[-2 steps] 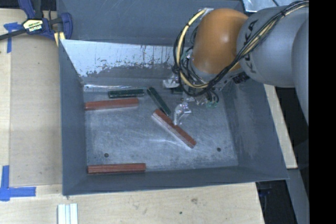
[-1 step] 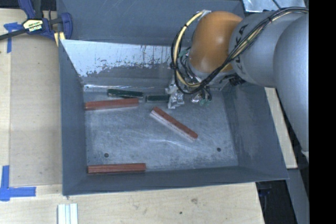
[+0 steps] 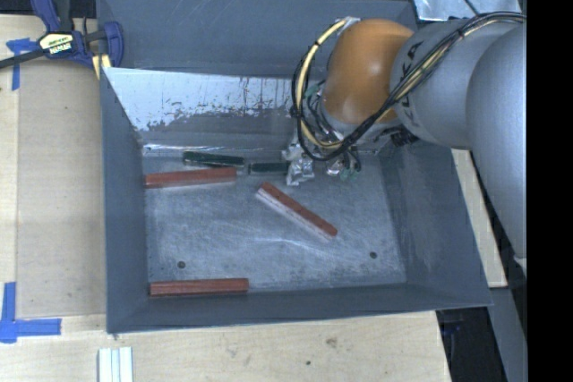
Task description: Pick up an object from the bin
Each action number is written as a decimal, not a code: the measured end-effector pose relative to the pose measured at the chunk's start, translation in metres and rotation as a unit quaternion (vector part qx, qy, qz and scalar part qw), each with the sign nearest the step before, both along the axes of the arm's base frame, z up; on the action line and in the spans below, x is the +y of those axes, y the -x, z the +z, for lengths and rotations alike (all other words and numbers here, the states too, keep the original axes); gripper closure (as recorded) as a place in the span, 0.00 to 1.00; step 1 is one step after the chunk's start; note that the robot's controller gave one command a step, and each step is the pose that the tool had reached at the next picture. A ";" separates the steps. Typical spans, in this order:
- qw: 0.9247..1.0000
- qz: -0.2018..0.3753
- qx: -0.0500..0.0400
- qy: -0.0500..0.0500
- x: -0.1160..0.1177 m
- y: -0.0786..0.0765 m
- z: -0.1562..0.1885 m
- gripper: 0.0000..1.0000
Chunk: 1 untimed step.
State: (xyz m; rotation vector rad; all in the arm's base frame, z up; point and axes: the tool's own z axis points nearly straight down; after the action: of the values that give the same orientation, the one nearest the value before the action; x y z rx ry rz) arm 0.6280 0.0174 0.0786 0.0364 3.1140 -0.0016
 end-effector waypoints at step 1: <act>1.000 0.000 0.005 0.000 0.000 0.002 0.003 1.00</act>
Offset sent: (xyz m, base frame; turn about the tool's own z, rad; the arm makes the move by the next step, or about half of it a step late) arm -0.0201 -0.0178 -0.0086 -0.0518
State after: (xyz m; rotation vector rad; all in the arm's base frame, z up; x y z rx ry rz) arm 0.6261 0.0176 0.0812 0.0356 3.1231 -0.0014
